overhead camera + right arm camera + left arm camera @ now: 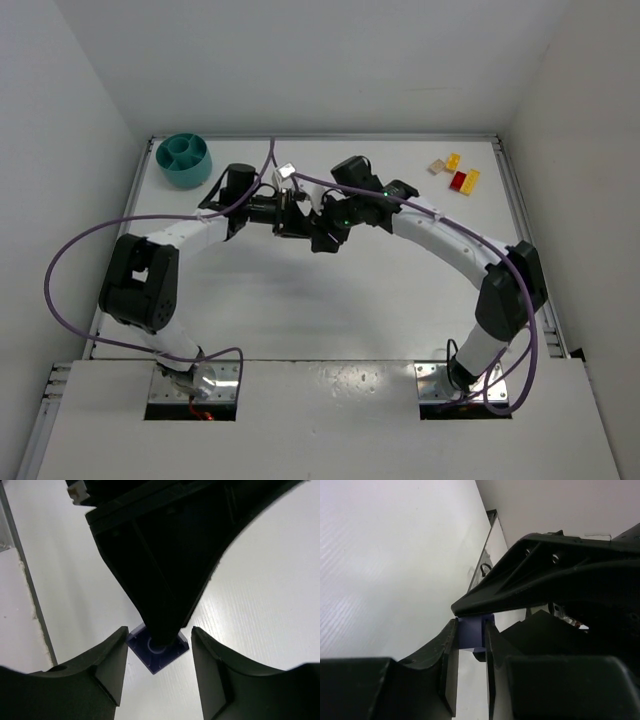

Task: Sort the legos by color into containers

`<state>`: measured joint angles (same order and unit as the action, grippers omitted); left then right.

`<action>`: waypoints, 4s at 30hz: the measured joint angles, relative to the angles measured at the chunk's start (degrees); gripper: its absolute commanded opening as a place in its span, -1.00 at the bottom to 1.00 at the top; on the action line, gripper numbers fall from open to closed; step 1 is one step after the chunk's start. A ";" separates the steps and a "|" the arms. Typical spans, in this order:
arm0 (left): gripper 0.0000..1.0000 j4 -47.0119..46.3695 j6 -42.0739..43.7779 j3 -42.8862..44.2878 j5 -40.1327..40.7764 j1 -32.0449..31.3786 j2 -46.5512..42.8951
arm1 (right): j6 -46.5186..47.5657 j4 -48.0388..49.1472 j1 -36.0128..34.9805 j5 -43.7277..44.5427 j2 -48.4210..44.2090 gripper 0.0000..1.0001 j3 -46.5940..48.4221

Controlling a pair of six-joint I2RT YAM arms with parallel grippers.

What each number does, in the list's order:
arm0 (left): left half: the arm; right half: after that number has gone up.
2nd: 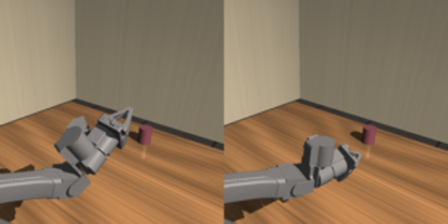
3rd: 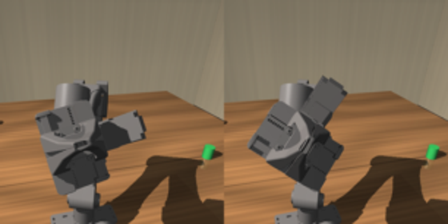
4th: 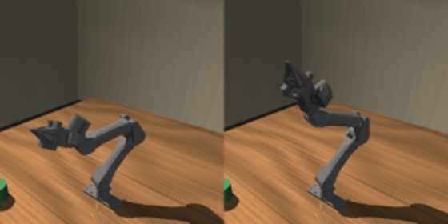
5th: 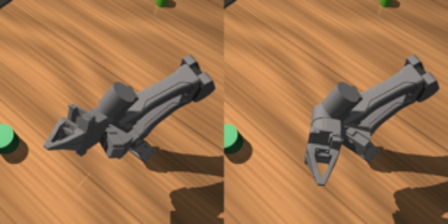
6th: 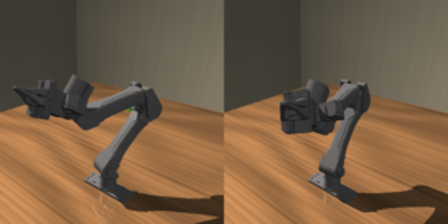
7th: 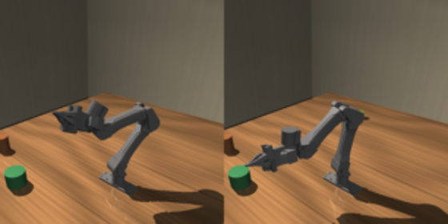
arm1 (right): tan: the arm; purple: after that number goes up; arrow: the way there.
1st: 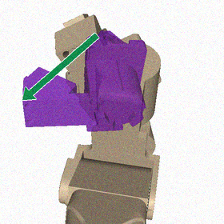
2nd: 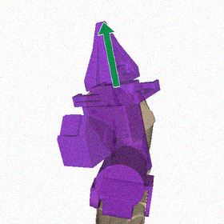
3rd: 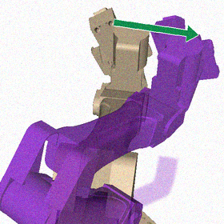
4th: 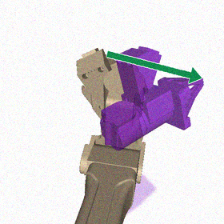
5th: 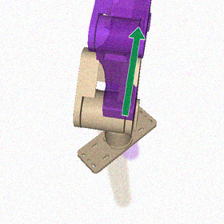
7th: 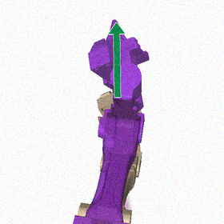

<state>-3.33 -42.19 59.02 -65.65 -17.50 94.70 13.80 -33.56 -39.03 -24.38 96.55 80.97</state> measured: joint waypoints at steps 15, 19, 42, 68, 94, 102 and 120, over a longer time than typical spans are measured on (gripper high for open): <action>-1.00 29.68 34.05 25.62 18.08 19.71 1.03 | -3.04 2.97 4.72 5.40 -13.29 0.26 -9.81; -1.00 33.88 49.22 34.71 32.85 22.16 1.36 | -3.63 2.99 6.60 8.22 -13.00 0.26 -11.85; -1.00 40.83 91.38 49.70 68.32 23.21 23.74 | -5.07 5.25 12.33 12.48 -12.48 0.26 -15.50; 0.09 33.99 95.97 51.06 74.12 23.21 27.93 | -5.29 6.10 12.44 12.59 -12.13 0.26 -15.61; 0.99 28.76 49.64 27.52 55.58 11.06 -10.08 | -12.76 2.27 49.11 20.48 9.20 0.17 6.95; 0.99 28.37 43.30 23.43 52.85 9.90 -10.29 | -15.98 -1.70 52.54 19.04 24.74 0.11 26.03; 0.99 26.93 40.19 22.56 53.00 8.81 -11.10 | -29.70 1.79 51.63 21.07 47.30 0.14 45.81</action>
<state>23.59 -2.00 81.58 -12.64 -8.69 83.59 -15.90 -31.77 12.60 -3.31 143.85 126.78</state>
